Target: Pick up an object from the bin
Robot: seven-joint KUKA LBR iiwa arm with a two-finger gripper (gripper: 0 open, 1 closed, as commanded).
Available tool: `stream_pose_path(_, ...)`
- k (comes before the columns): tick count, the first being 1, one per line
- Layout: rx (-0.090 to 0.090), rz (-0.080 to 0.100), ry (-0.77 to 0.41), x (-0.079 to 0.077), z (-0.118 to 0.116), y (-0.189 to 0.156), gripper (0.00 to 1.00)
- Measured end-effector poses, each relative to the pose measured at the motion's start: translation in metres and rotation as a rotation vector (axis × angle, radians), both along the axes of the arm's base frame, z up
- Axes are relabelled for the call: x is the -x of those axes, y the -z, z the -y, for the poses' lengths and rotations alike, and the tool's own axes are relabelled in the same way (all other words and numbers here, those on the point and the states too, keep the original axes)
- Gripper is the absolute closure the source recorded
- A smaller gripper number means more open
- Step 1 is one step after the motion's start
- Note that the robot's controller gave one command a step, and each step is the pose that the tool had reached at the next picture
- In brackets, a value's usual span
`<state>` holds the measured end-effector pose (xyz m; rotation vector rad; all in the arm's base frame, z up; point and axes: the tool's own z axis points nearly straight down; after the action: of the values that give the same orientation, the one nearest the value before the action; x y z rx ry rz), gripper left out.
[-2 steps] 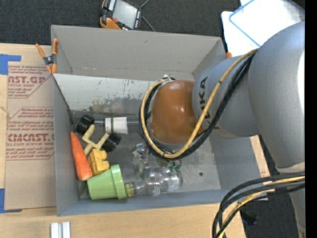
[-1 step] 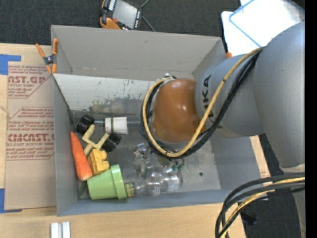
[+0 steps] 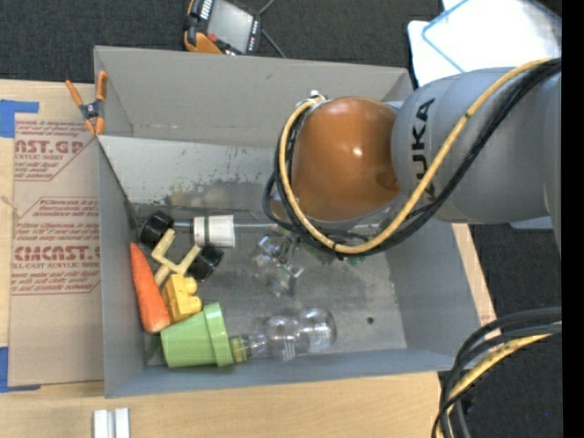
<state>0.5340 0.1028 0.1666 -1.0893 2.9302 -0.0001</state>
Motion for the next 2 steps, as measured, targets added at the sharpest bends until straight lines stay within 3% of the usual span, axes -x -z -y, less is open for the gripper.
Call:
stream_pose_path(1,-0.003,0.003,0.071,-0.009,-0.026,0.094,1.0)
stream_pose_path(2,-0.01,0.01,0.348,-0.023,-0.031,0.045,0.0)
